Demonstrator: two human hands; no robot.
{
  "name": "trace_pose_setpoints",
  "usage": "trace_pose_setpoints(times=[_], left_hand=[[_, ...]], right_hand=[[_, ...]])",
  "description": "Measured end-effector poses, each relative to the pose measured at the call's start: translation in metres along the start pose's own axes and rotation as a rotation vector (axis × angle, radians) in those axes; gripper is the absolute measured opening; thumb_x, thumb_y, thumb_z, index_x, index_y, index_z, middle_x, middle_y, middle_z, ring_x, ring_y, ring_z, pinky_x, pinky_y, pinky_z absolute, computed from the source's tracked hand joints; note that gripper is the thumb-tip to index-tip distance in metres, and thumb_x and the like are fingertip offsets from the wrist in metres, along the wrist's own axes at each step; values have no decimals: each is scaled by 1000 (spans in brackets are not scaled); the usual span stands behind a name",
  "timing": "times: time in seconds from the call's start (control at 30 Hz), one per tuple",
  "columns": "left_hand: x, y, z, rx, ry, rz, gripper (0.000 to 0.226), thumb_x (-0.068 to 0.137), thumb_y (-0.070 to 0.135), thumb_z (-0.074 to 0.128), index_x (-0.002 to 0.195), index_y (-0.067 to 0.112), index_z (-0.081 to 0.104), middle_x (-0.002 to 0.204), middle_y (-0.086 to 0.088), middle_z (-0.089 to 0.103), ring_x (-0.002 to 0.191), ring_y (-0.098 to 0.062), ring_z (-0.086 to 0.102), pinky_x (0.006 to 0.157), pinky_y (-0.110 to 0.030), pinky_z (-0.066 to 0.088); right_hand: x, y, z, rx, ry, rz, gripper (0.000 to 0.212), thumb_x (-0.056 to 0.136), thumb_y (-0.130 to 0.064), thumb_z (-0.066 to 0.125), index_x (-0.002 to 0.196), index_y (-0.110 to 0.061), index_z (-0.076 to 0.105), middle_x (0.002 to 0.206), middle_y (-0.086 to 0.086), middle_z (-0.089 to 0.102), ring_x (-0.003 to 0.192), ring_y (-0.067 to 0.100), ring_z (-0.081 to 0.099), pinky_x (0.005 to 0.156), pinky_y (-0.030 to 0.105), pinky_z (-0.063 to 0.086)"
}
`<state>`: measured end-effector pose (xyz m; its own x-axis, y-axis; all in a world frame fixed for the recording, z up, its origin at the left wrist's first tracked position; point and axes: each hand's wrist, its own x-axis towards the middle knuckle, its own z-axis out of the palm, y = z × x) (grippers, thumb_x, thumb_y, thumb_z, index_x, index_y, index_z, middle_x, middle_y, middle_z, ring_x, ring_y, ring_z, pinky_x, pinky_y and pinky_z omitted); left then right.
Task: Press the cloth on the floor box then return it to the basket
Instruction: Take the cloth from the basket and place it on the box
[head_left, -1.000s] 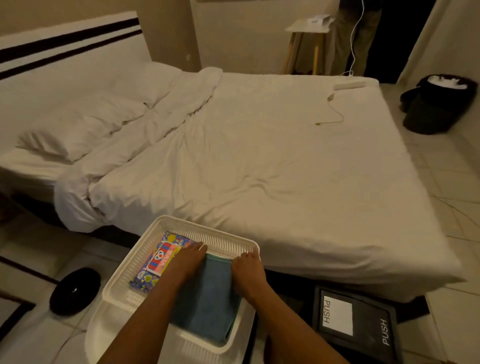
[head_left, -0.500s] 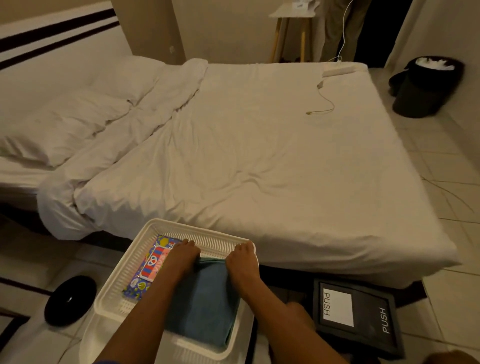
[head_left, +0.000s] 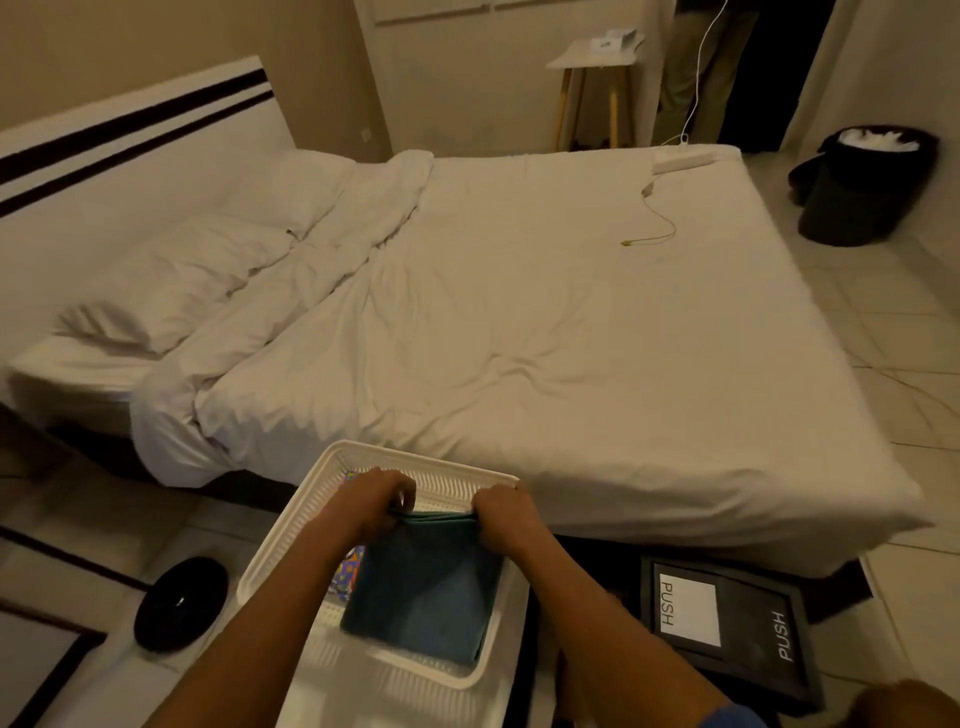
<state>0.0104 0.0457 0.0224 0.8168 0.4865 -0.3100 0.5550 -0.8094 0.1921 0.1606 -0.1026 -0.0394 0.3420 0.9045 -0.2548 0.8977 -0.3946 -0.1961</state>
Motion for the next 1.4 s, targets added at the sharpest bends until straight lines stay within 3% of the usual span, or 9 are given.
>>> trace_pose_setpoints(times=[0.1,0.2,0.33,0.43,0.63,0.73,0.93,1.17,1.4], left_hand=[[-13,-2,-17,10,0,-26,20,74,12,74,92,19,70,97,-1,71,95,-19,66,82,-26,47],[-22,3,-42,2,43,-42,25,69,17,82,92,19,73,94,-3,74,88,-19,68,77,-22,47],[-27,20,-78,11,88,-49,28,72,21,83,99,19,74,98,-3,74,93,-18,67,80,-24,47],[-29,44,-105,27,137,7,25,75,19,81,100,18,76,98,-3,76,86,-13,65,77,-23,45],[-28,124,-138,-46,335,143,24,84,14,74,108,13,73,106,-8,74,96,-20,68,86,-36,55],[-23,173,-138,-74,397,216,24,84,13,73,108,14,73,106,-9,73,95,-22,68,85,-39,56],[-19,253,-96,-123,348,344,24,85,8,71,108,11,74,109,-11,73,97,-23,66,87,-40,57],[-28,314,-36,-143,255,392,23,86,6,68,107,11,75,108,-10,73,97,-23,67,86,-37,56],[-28,339,30,-95,37,378,28,78,11,78,105,7,76,103,-12,74,95,-25,68,85,-37,56]], right_hand=[[-12,4,-23,132,-11,-27,31,89,-19,60,118,-10,64,125,16,64,117,36,59,97,39,46],[-25,5,-49,223,29,-20,31,89,-18,63,120,-12,65,123,16,63,112,36,60,91,40,49],[-44,14,-82,261,199,4,27,91,-16,60,118,-15,66,118,15,64,106,35,61,87,40,50],[-62,29,-109,288,323,23,22,91,-13,60,109,-20,71,109,11,70,98,32,66,84,42,55],[-113,91,-182,227,483,94,25,91,-13,64,115,-16,70,118,12,68,104,33,64,90,45,55],[-144,130,-200,201,527,180,26,91,-10,64,115,-15,70,117,12,67,101,32,64,84,41,55],[-222,187,-175,205,535,327,24,90,-10,65,113,-17,71,117,11,68,101,32,64,87,45,56],[-293,221,-125,220,505,419,21,92,-9,64,111,-14,71,115,8,69,97,26,64,76,31,47],[-325,242,-55,250,410,479,25,91,-9,63,115,-14,71,121,9,68,107,27,64,87,35,49]])
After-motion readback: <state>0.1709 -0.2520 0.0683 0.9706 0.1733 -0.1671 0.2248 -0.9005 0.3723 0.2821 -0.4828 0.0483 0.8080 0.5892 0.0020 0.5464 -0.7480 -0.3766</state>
